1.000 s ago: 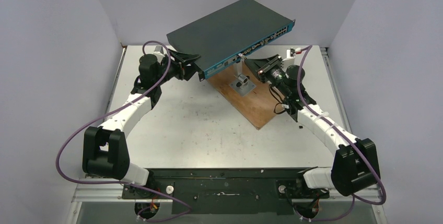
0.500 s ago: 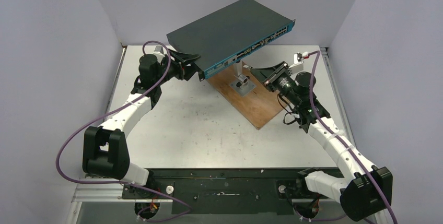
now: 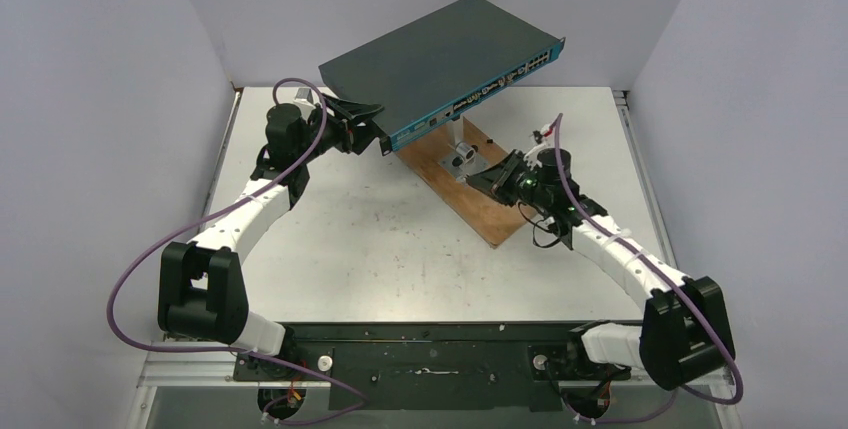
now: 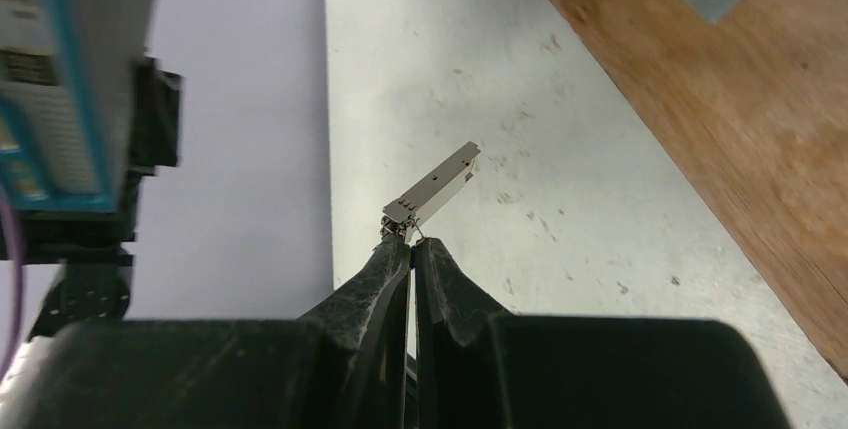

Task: Pull the plug from the switch port
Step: Place the connector at the center of the board.

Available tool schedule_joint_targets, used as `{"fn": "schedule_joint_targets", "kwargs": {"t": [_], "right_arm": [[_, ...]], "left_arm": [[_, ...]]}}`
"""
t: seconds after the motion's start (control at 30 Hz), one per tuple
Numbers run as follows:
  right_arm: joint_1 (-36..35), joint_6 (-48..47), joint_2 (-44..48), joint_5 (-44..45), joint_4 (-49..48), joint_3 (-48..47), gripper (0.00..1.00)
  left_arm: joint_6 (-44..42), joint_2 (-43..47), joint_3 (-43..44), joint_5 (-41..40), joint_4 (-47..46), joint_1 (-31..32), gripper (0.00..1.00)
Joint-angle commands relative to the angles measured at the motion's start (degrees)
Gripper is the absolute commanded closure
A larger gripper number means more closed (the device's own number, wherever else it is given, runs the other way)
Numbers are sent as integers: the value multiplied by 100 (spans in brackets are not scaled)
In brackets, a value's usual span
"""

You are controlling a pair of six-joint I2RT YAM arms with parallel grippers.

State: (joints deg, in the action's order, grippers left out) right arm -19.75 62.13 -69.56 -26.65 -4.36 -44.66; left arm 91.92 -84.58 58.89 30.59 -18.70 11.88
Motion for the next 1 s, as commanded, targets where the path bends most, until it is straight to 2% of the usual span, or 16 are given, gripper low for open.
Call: {"fn": "schedule_joint_targets", "kwargs": {"t": [0.0, 0.13, 0.23, 0.33, 0.53, 0.73, 0.97], "right_arm": [[-208, 15, -416, -458, -314, 131, 95], [-328, 110, -867, -731, -542, 103, 92], [-434, 92, -1190, -898, -508, -32, 78], [-496, 63, -1400, -981, -441, -149, 68], [-516, -73, -1354, -886, -158, -277, 55], [-389, -453, -1043, -551, 242, -447, 52], [-181, -1330, -552, 176, 1022, -1031, 50]], "left_arm": [[-91, -233, 331, -334, -355, 205, 100], [-104, -225, 349, -334, -331, 202, 100], [-105, -228, 355, -334, -316, 207, 100], [-108, -223, 356, -335, -311, 203, 100], [-121, -184, 318, -339, -299, 205, 100], [-116, -182, 282, -343, -304, 202, 100], [-124, -212, 322, -343, -317, 204, 100]]}}
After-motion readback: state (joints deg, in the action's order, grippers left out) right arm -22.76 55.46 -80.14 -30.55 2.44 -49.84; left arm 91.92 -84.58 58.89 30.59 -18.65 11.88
